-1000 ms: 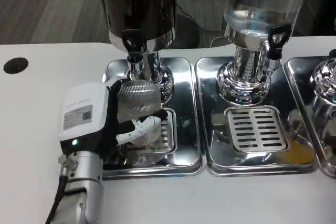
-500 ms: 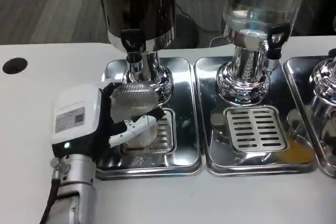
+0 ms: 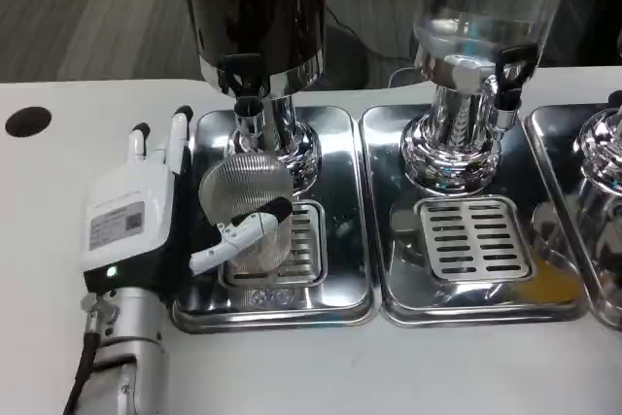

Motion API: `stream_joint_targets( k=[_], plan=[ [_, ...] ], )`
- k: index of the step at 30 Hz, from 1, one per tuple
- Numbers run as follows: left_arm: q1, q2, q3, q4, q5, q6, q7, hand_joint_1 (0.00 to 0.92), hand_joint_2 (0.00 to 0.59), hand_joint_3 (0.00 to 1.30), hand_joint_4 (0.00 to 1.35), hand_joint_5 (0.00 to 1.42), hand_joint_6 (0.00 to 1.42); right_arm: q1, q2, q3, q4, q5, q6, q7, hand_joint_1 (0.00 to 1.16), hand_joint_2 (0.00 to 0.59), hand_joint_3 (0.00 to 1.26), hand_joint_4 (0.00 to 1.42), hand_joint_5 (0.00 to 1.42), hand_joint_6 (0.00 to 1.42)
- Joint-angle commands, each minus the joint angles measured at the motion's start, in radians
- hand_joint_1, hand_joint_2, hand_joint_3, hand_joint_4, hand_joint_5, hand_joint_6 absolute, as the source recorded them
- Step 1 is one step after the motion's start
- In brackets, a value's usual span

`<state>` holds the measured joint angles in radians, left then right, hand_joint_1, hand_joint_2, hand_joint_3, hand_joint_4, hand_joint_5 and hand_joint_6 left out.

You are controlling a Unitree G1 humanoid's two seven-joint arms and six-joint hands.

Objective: Grasp the cup under the faucet to collect the drink, then remove the cup.

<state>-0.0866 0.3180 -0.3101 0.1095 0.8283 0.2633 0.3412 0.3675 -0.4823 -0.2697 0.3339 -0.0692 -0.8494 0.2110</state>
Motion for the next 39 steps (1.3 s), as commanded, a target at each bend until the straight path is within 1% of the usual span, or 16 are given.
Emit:
stream_joint_targets(
  k=[1,7,10,13,17,18,21,23,26,29,32,35,39],
  plan=[
    [0.023,0.002,0.018,-0.029,-0.021,-0.018,-0.014,0.000,0.000,0.00,0.00,0.00,0.29,0.006,-0.011,-0.007,0.003,0.020,-0.022,0.003,0.40,0.389,0.30,0.21,0.26,0.12],
    [0.098,0.020,0.069,-0.108,-0.084,-0.111,0.003,0.000,0.000,0.00,0.00,0.00,0.30,0.005,-0.008,-0.003,0.006,0.017,-0.024,0.001,0.40,0.389,0.31,0.21,0.26,0.12],
    [0.154,0.030,0.115,-0.154,-0.115,-0.164,0.012,0.000,0.000,0.00,0.00,0.00,0.31,0.001,-0.005,0.002,0.005,0.015,-0.023,0.000,0.40,0.389,0.31,0.21,0.26,0.12],
    [0.201,0.045,0.151,-0.196,-0.122,-0.191,0.010,0.000,0.026,0.01,0.00,0.00,0.31,-0.001,-0.003,0.006,0.000,0.012,-0.020,0.000,0.40,0.389,0.31,0.21,0.26,0.12],
    [0.299,0.063,0.227,-0.256,-0.146,-0.236,0.012,0.000,0.080,0.07,0.00,0.04,0.34,-0.001,0.002,0.013,-0.015,0.010,-0.013,-0.002,0.40,0.389,0.31,0.21,0.26,0.12],
    [0.312,0.064,0.240,-0.261,-0.152,-0.244,0.011,0.000,0.089,0.08,0.00,0.05,0.36,0.000,0.003,0.015,-0.019,0.012,-0.011,-0.001,0.40,0.388,0.31,0.21,0.26,0.12],
    [0.372,0.069,0.305,-0.275,-0.198,-0.288,0.015,0.000,0.106,0.10,0.00,0.07,0.40,0.005,0.008,0.021,-0.039,0.012,-0.002,-0.002,0.41,0.382,0.31,0.22,0.26,0.12],
    [0.390,0.072,0.332,-0.276,-0.225,-0.319,0.007,0.000,0.120,0.10,0.00,0.13,0.44,0.009,0.010,0.023,-0.052,0.010,0.002,-0.003,0.41,0.381,0.31,0.22,0.27,0.12],
    [0.409,0.084,0.368,-0.279,-0.290,-0.399,-0.016,0.000,0.128,0.10,0.00,0.21,0.50,0.014,0.013,0.026,-0.068,0.005,0.007,-0.004,0.41,0.384,0.31,0.22,0.27,0.12],
    [0.411,0.087,0.379,-0.305,-0.311,-0.438,-0.036,0.000,0.127,0.10,0.00,0.25,0.53,0.021,0.013,0.028,-0.083,0.001,0.013,-0.003,0.42,0.386,0.31,0.22,0.27,0.12],
    [0.392,0.078,0.376,-0.336,-0.316,-0.441,-0.067,0.000,0.127,0.09,0.00,0.27,0.55,0.027,0.013,0.027,-0.095,0.002,0.016,-0.002,0.42,0.387,0.31,0.22,0.27,0.12],
    [0.354,0.062,0.363,-0.349,-0.330,-0.425,-0.107,0.000,0.128,0.09,0.00,0.34,0.61,0.034,0.011,0.024,-0.107,0.004,0.017,-0.002,0.42,0.388,0.31,0.22,0.27,0.12],
    [0.312,0.033,0.354,-0.366,-0.338,-0.395,-0.156,0.000,0.124,0.10,0.01,0.47,0.75,0.044,0.009,0.019,-0.114,0.009,0.016,-0.001,0.42,0.388,0.31,0.22,0.27,0.12]
  ],
)
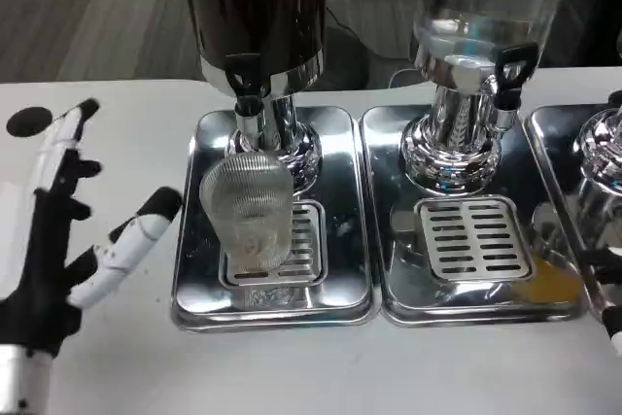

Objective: Grasp the cup under the faucet to collect the drink, then remove the cup.

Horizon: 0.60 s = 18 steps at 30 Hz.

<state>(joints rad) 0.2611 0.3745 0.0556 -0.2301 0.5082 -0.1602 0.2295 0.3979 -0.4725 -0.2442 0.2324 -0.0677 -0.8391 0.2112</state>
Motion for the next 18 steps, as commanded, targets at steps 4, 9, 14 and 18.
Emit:
stream_joint_targets(
  k=[4,9,14,18],
  plan=[
    [-0.092,-0.053,-0.025,-0.070,-0.041,0.094,-0.119,0.000,0.116,0.13,0.04,0.54,0.85,0.020,-0.007,-0.015,-0.003,0.017,-0.001,0.002,0.43,0.388,0.31,0.22,0.27,0.12],
    [-0.146,-0.067,-0.035,-0.116,-0.058,0.152,-0.184,0.000,0.112,0.16,0.07,0.63,0.93,0.017,-0.009,-0.017,0.009,0.021,-0.006,0.004,0.43,0.388,0.31,0.22,0.26,0.12],
    [-0.192,-0.071,-0.046,-0.164,-0.085,0.194,-0.245,0.000,0.109,0.18,0.10,0.70,1.01,0.014,-0.010,-0.017,0.006,0.020,-0.007,0.003,0.43,0.388,0.30,0.22,0.26,0.12],
    [-0.212,-0.080,-0.052,-0.188,-0.092,0.216,-0.269,0.000,0.109,0.20,0.11,0.74,1.07,0.013,-0.009,-0.017,0.007,0.019,-0.007,0.001,0.43,0.388,0.30,0.22,0.26,0.12]
  ],
)
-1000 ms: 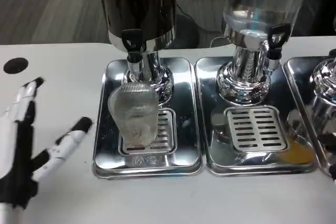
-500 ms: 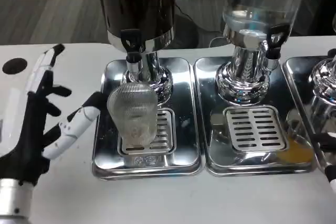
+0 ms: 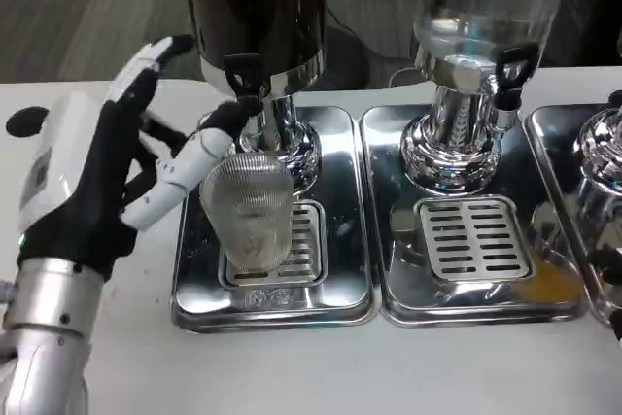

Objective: Grasp the cup under the faucet to collect the drink, then remove the cup.

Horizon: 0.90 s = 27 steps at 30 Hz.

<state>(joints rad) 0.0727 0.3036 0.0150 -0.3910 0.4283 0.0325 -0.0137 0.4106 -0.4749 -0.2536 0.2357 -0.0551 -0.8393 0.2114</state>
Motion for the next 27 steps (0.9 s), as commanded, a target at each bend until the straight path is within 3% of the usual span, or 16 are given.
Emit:
stream_joint_targets(
  k=[1,12,27],
  plan=[
    [-0.030,-0.009,-0.014,-0.028,-0.014,0.030,-0.033,0.000,0.108,0.20,0.11,0.75,1.08,0.000,-0.007,-0.008,0.005,0.006,-0.006,0.001,0.43,0.388,0.30,0.22,0.26,0.12],
    [-0.059,-0.003,-0.038,-0.013,-0.018,0.082,-0.076,0.000,0.100,0.22,0.13,0.77,1.10,-0.003,-0.007,-0.011,0.020,0.010,-0.011,0.001,0.43,0.388,0.29,0.22,0.26,0.12],
    [-0.100,0.003,-0.063,0.005,-0.030,0.071,-0.099,0.000,0.098,0.24,0.16,0.80,1.15,-0.008,-0.008,-0.014,0.037,0.011,-0.018,-0.001,0.43,0.388,0.28,0.22,0.26,0.12]
  ],
)
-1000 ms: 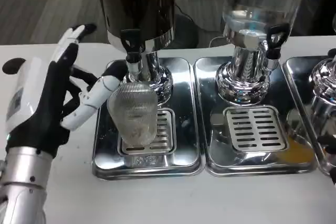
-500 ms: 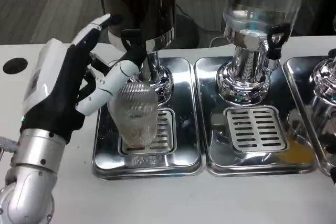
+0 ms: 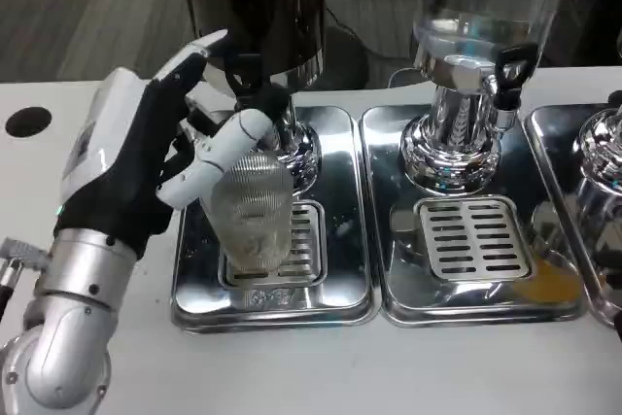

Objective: Grasp the cup under the faucet to collect the drink, then remove the cup.

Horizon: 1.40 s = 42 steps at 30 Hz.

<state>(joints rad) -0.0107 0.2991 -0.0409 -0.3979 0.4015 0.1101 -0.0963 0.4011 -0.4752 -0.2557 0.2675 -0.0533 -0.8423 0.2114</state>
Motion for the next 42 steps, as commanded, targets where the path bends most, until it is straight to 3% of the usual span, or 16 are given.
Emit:
stream_joint_targets(
  k=[1,42],
  plan=[
    [-0.019,0.009,-0.008,0.012,-0.004,-0.008,-0.016,0.000,0.098,0.24,0.16,0.80,1.15,0.002,-0.008,-0.012,0.006,0.010,-0.016,-0.001,0.43,0.388,0.28,0.22,0.26,0.12],
    [0.091,0.028,0.014,-0.041,-0.027,-0.027,-0.051,0.000,0.084,0.31,0.24,0.86,1.20,0.001,-0.005,-0.009,0.013,0.014,-0.032,0.004,0.43,0.387,0.24,0.20,0.25,0.12]
  ],
)
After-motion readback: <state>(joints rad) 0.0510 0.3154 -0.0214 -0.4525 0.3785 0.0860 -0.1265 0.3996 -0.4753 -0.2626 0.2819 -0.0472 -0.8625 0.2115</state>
